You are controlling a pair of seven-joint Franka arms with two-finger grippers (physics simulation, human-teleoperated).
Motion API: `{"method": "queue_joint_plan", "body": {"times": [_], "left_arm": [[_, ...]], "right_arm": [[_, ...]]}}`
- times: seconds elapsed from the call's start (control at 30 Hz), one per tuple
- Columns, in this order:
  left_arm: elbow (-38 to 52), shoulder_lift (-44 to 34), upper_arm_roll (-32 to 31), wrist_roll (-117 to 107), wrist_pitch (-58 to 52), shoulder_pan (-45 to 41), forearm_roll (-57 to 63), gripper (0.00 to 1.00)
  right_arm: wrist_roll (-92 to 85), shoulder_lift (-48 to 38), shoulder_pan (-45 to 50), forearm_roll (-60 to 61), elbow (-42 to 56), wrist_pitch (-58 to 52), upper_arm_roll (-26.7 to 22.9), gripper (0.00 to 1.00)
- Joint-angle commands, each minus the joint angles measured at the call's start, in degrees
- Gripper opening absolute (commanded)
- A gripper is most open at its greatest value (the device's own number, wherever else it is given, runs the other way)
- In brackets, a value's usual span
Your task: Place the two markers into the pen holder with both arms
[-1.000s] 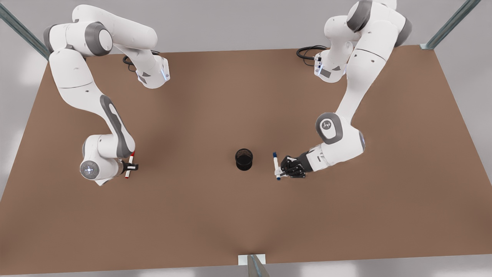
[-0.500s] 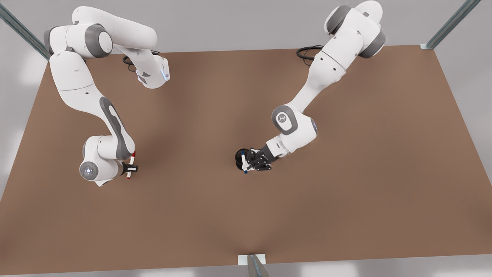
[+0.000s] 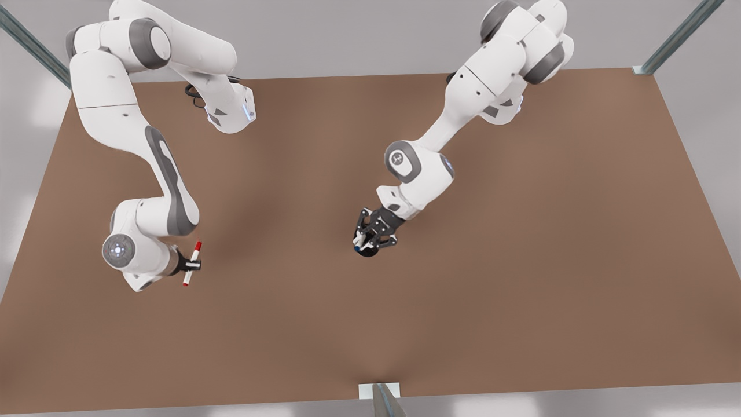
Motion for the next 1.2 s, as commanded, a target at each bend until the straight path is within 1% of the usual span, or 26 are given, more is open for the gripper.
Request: {"method": "queue_joint_plan", "body": {"times": [0.0,0.03,0.07,0.13,0.2,0.23,0.3,0.33,0.37,0.4,0.43,0.47,0.5,0.53,0.57,0.6,0.63,0.67,0.7,0.8,0.83,0.9,1.0,1.07,1.13,1.17], "left_arm": [[-0.1,0.0,0.1,19.1,4.2,-0.9,0.6,0.48],[-0.1,0.0,0.1,21.3,6.0,-1.8,0.6,0.71],[-0.1,0.1,0.1,23.8,7.8,-2.7,0.6,1.0],[0.0,-0.2,0.3,24.5,10.8,-3.5,0.6,1.0],[0.0,-1.5,-0.4,15.4,6.3,4.5,-0.8,1.0],[-0.1,-1.5,-0.3,11.6,0.1,10.3,-0.8,1.0],[-1.1,-1.8,0.0,9.3,-2.4,16.9,-0.6,1.0],[-1.4,-1.3,0.9,9.3,-6.7,21.4,0.2,1.0],[-0.7,-1.3,9.4,2.3,-22.8,23.6,13.3,1.0],[8.2,-1.2,16.0,-20.0,-41.1,24.6,38.7,1.0],[13.8,-1.5,16.6,-29.3,-52.2,27.0,52.7,1.0],[18.7,-2.5,19.8,-40.9,-65.8,27.7,63.5,1.0],[21.8,-4.0,21.5,-58.5,-76.4,27.3,76.8,1.0],[21.8,-7.1,21.5,-69.5,-80.9,26.1,85.8,1.0],[21.8,-11.7,21.6,-71.2,-85.7,26.6,83.7,1.0],[21.7,-15.0,21.8,-72.8,-88.5,26.6,78.8,1.0],[21.7,-18.2,21.8,-78.4,-92.2,26.0,78.2,1.0],[16.8,-24.3,22.0,-79.6,-91.6,25.0,78.2,1.0],[13.7,-26.3,22.1,-79.6,-89.9,24.8,78.2,1.0],[14.0,-23.8,22.0,-80.7,-89.9,24.9,78.7,1.0],[14.0,-23.1,22.0,-84.0,-89.8,25.0,78.7,1.0],[14.0,-22.3,22.0,-88.1,-89.8,25.0,78.7,1.0],[13.9,-21.6,22.0,-92.3,-87.1,25.1,78.6,1.0],[13.9,-20.8,22.0,-92.9,-86.9,25.1,78.6,1.0],[13.9,-20.0,22.0,-93.0,-85.9,24.9,78.6,1.0],[13.9,-19.6,22.0,-93.0,-85.8,24.8,78.6,1.0]], "right_arm": [[-0.9,-0.5,0.0,-0.7,2.8,-1.1,2.7,0.21],[-1.5,-1.0,0.0,-0.7,3.4,-1.0,4.1,0.21],[-2.0,-1.0,0.0,-0.7,5.0,-1.1,5.4,0.21],[-2.2,-1.0,0.0,-0.6,7.7,-1.1,8.6,0.21],[-1.7,-0.8,0.3,0.1,10.3,-0.4,12.2,0.21],[-1.6,-0.8,0.5,0.2,10.7,0.6,13.8,0.21],[-1.5,-0.8,0.0,0.3,10.7,2.5,17.2,0.21],[-0.6,-1.3,0.0,0.2,10.7,2.5,19.1,0.21],[0.9,-1.6,0.1,0.2,10.6,3.0,20.6,0.21],[0.9,-1.6,-0.8,0.2,10.2,3.9,22.9,0.21],[0.9,-1.6,-2.2,0.2,9.3,5.6,25.7,0.21],[0.9,-1.7,-5.6,0.1,5.7,10.8,29.7,0.21],[0.5,-1.8,-9.2,-0.1,1.3,16.7,33.0,0.21],[0.5,-1.8,-10.3,-0.1,-1.9,21.6,35.0,0.21],[0.7,-1.7,-10.0,-0.1,-5.2,28.4,35.2,0.21],[1.0,-1.7,-8.9,0.0,-6.5,31.7,35.2,0.21],[2.3,-1.6,-7.7,0.0,-7.4,34.4,35.2,0.21],[4.4,-1.6,-5.4,-0.1,-7.2,35.7,34.6,0.21],[4.6,-1.6,-5.0,-1.0,-6.9,36.3,34.5,0.21],[6.6,-1.0,-1.4,-1.4,-6.6,40.6,34.3,0.21],[6.7,-0.1,2.9,-1.6,-6.6,44.7,31.0,0.21],[8.0,0.0,8.1,-1.6,-6.7,47.2,27.4,0.21],[9.0,0.0,11.1,-1.6,-7.4,51.1,26.4,0.21],[9.5,0.0,18.3,-1.6,-7.4,54.6,20.0,0.21],[9.6,1.0,18.9,-1.6,-8.7,58.3,20.0,0.21],[9.5,0.9,19.2,-1.6,-11.7,62.8,19.9,0.21]]}}
